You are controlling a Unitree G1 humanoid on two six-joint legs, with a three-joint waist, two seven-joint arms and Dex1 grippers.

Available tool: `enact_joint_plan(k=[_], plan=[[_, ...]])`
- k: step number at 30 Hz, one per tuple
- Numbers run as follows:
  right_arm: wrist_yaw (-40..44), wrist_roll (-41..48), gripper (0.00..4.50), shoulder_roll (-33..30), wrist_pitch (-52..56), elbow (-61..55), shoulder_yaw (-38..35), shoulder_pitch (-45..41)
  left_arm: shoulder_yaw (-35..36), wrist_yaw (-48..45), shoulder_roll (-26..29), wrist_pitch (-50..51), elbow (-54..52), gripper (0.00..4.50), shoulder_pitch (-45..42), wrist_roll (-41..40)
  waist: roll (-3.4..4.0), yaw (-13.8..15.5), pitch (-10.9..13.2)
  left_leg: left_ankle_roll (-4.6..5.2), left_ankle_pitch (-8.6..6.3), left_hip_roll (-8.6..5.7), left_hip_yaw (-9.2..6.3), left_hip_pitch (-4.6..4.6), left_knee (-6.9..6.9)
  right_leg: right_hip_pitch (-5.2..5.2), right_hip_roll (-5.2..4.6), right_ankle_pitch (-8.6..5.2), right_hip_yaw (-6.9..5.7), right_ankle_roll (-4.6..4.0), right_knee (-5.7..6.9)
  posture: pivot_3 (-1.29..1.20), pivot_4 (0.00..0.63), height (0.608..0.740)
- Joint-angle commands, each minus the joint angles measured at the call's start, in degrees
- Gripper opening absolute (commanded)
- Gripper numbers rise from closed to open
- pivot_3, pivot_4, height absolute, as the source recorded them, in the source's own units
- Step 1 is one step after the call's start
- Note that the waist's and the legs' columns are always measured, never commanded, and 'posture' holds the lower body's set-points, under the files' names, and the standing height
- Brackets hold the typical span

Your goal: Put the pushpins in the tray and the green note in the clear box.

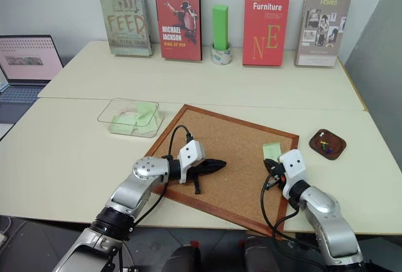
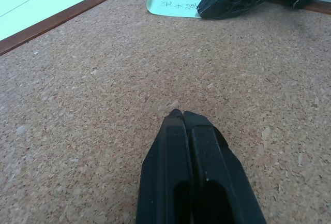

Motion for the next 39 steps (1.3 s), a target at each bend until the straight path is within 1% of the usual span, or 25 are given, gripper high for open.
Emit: enact_joint_plan(k=[1,6,11,15,17,19,23,25,26,33,34,36,38,39], plan=[[1.47,3.25,0.03,-0.93,-0.74,-6.78,-2.92,-1.45,1.22,-0.77,3.15,1.69,1.38,0.00,1.86,0.51,0.01,-0.22,0.00,0.00,0.00,0.00,0.00,-0.01,-0.02,-0.02,0.00,0.00,0.00,0.00,0.00,0.00,0.150,0.740],[2.48,5.09,0.03,-2.48,1.51,-9.53,-3.37,-4.47,2.99,-1.49,5.81,1.18,1.14,0.00,2.02,-0.20,0.00,-0.99,0.00,0.00,0.00,0.06,0.00,0.09,-0.13,-0.04,0.04,0.00,-0.01,0.00,0.04,0.00,0.150,0.740],[3.35,6.60,0.03,-4.21,4.09,-11.69,-2.82,-8.85,6.71,-0.20,6.85,1.04,2.41,0.00,-2.33,-2.19,-0.03,-1.57,0.03,0.01,0.01,0.07,0.01,0.16,-0.16,-0.03,0.05,-0.01,0.00,-0.01,0.07,0.00,0.150,0.740],[4.01,6.91,0.03,-5.42,5.48,-12.39,-2.20,-11.41,8.85,0.12,6.17,0.98,2.96,0.00,-7.23,-3.59,-0.07,-1.43,0.06,0.02,0.01,0.06,0.00,0.10,-0.15,-0.08,0.04,0.00,-0.01,-0.01,0.06,0.00,0.150,0.740],[4.48,6.91,0.03,-6.24,5.84,-12.62,-1.83,-12.55,10.03,-0.02,5.22,2.61,2.57,0.00,-9.56,-5.27,-0.10,-1.09,0.07,0.02,0.01,0.02,-0.02,-0.12,-0.13,-0.17,0.03,0.03,-0.02,0.05,0.03,0.00,0.150,0.740],[5.03,6.57,0.03,-7.02,5.69,-12.76,-1.46,-13.51,11.27,-0.11,4.25,5.65,1.29,0.00,-11.42,-7.72,-0.10,-0.62,0.07,0.00,0.00,-0.08,-0.06,-0.27,-0.10,-0.21,-0.01,0.19,-0.03,0.32,-0.01,0.00,0.150,0.740],[6.14,4.19,0.00,-9.22,3.49,-12.35,0.05,-15.39,13.38,-0.11,2.45,13.56,-2.17,0.72,-14.50,-13.29,-0.10,0.03,0.07,-0.05,-0.04,-0.10,-0.06,-0.39,-0.15,-0.28,-0.04,0.16,-0.06,0.34,-0.09,0.00,0.150,0.740],[6.46,3.24,0.00,-9.83,2.59,-12.16,0.58,-16.00,14.25,0.09,1.86,17.18,-3.62,1.19,-15.61,-15.72,-0.11,0.06,0.08,-0.05,-0.04,-0.08,-0.06,-0.43,-0.18,-0.33,-0.03,0.14,-0.09,0.32,-0.08,0.00,0.150,0.740],[6.76,2.59,0.00,-10.25,2.02,-12.08,0.94,-16.27,14.72,0.32,1.48,19.01,-4.16,1.35,-16.27,-16.92,-0.11,0.06,0.08,-0.05,-0.04,-0.08,-0.06,-0.43,-0.19,-0.34,-0.03,0.13,-0.10,0.31,-0.08,0.00,0.150,0.740],[8.66,-2.06,0.00,-12.33,-2.34,-11.27,3.92,-17.81,17.39,2.71,-0.95,32.49,-5.72,2.79,-19.42,-25.52,-0.12,-0.03,0.09,-0.05,-0.04,-0.06,-0.07,-0.34,-0.15,-0.30,-0.01,0.13,-0.10,0.31,0.01,0.00,0.150,0.740],[8.91,-2.73,0.00,-12.52,-2.89,-11.23,4.33,-18.03,17.21,2.48,-1.12,34.37,-5.92,2.94,-19.47,-26.62,-0.12,-0.04,0.09,-0.05,-0.04,-0.06,-0.07,-0.33,-0.15,-0.30,-0.01,0.13,-0.10,0.31,0.02,0.00,0.150,0.740],[9.26,-3.68,0.00,-12.77,-3.63,-11.17,4.96,-18.41,16.61,2.40,-1.50,36.76,-6.02,3.35,-19.52,-27.63,-0.12,-0.02,0.09,-0.05,-0.04,-0.06,-0.07,-0.32,-0.15,-0.30,0.00,0.13,-0.11,0.31,0.04,0.00,0.150,0.740],[9.67,-4.59,0.00,-12.99,-4.42,-10.92,5.43,-18.79,15.99,2.06,-1.85,38.02,-5.75,3.60,-19.66,-27.99,-0.12,0.01,0.09,-0.05,-0.04,-0.06,-0.08,-0.33,-0.14,-0.30,0.00,0.13,-0.11,0.31,0.04,0.00,0.150,0.740],[9.91,-5.11,0.00,-13.03,-4.74,-10.83,5.78,-19.15,15.86,2.21,-2.58,38.66,-5.01,3.88,-20.10,-28.25,-0.12,0.00,0.09,-0.05,-0.04,-0.06,-0.08,-0.35,-0.13,-0.30,-0.01,0.13,-0.11,0.31,0.03,0.00,0.150,0.740]])
